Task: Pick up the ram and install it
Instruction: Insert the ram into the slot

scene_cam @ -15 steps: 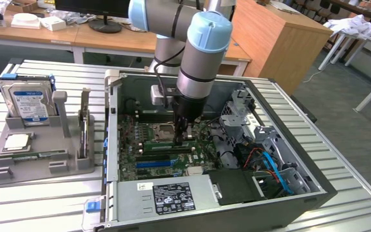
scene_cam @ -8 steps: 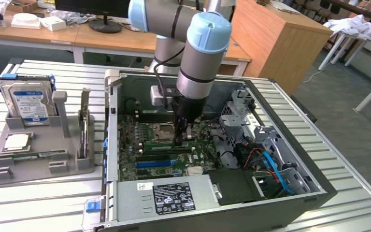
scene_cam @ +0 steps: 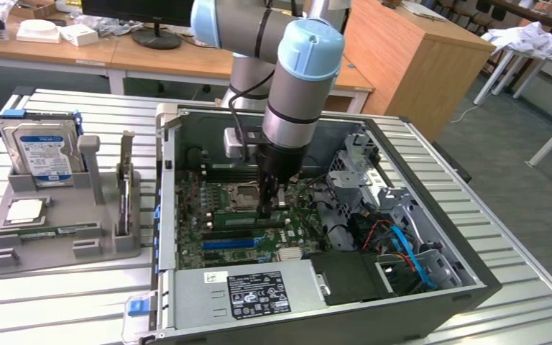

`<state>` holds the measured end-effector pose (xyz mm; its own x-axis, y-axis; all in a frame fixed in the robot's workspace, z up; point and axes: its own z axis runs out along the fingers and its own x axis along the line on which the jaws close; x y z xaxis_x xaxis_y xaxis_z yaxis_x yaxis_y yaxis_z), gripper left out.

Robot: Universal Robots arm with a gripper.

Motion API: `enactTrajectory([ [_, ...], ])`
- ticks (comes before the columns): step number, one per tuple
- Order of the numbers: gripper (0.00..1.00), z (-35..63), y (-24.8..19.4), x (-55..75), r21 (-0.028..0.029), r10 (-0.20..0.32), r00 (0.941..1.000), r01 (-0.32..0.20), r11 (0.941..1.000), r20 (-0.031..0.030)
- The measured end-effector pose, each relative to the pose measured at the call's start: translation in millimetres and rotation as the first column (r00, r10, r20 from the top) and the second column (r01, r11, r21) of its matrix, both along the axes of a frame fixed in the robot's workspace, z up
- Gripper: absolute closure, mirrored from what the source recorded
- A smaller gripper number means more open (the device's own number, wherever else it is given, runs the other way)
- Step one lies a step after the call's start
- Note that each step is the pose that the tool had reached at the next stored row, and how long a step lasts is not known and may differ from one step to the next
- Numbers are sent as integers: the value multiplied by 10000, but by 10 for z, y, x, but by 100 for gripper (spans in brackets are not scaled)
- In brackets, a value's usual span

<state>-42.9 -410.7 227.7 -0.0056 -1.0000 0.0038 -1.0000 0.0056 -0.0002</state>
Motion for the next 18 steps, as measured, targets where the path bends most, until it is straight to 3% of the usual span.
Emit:
enactTrajectory([
  [1, 82, 0, 0, 0, 0, 0, 10000, 0, 10000, 0],
  [2, 75, 0, 0, 0, -1, 0, 10000, 0, 10000, 1],
  [8, 75, 113, 0, 36, 2, 0, 10000, 0, 10000, -18],
  [14, 75, 225, 0, 177, 3, 1, 10000, -1, 10000, -66],
  [18, 75, 236, 0, 185, 6, -1, 10000, 1, 10000, -97],
])
